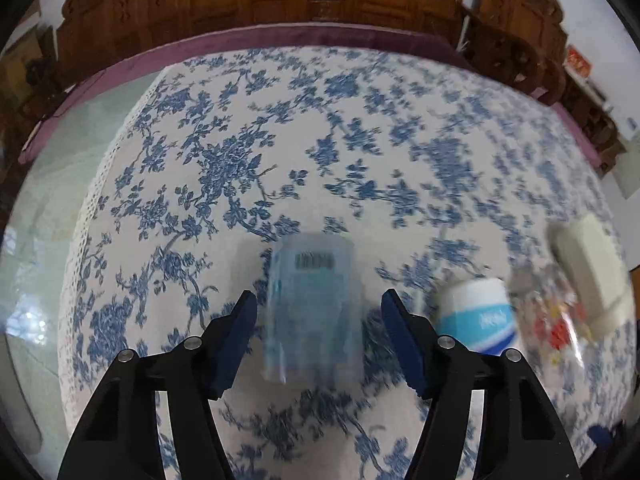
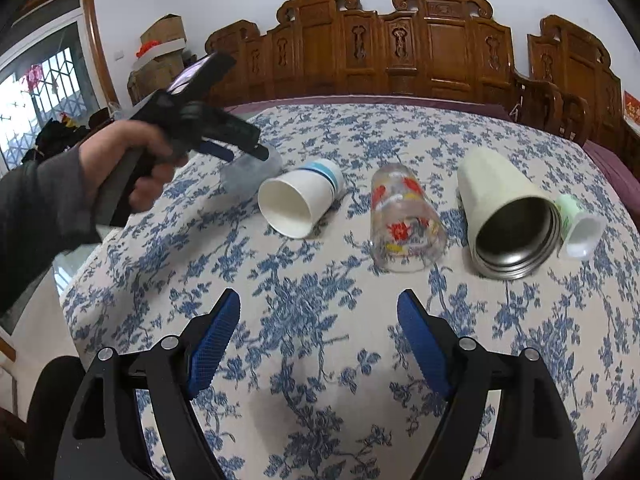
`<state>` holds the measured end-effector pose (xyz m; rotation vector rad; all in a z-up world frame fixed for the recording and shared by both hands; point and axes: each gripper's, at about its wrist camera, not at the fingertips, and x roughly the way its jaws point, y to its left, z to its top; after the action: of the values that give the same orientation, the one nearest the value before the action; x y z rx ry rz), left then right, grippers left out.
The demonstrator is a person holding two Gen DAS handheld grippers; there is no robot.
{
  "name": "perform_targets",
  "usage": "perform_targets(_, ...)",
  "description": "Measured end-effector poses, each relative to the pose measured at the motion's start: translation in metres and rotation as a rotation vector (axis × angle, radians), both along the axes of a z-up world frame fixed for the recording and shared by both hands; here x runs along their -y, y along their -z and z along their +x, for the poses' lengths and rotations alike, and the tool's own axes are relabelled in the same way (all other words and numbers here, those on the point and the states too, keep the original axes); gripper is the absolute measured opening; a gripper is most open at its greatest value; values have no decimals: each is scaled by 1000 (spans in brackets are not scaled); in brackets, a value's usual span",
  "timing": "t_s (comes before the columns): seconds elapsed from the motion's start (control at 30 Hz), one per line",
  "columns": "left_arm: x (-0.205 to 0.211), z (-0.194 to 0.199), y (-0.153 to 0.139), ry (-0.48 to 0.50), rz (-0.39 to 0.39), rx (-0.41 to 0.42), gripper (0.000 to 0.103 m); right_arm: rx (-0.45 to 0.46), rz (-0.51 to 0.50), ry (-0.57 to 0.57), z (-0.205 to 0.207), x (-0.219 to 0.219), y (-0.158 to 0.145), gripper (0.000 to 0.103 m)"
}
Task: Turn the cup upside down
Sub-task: 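Close the left gripper around the clear cup and lift it, then carry the clear cup toward the right gripper while the right gripper closes on it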
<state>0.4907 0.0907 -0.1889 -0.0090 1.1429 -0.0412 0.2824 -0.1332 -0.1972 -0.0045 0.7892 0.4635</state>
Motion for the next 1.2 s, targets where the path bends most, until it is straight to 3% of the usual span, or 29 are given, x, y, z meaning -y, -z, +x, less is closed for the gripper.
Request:
perform_targets(0.13,-3,13,10,-19,18,-40,52,-7,1,18,0,10,2,83)
perform_targets(0.3,2,-1,3,-3,21,-31,52,-8,5,47,-3,22,1,83)
perform_targets(0.77,67,-155,-46,150,-47,117,52,32,12,155,-40,68,-15,83)
perform_targets(0.93,106,-194,-41,212,-88,152,52,38,-4,194,-51,88,-14,83)
perform_targets(1.2,157,-216,-15,264,-149,119,52,34,8,248,-58,111,-13,83)
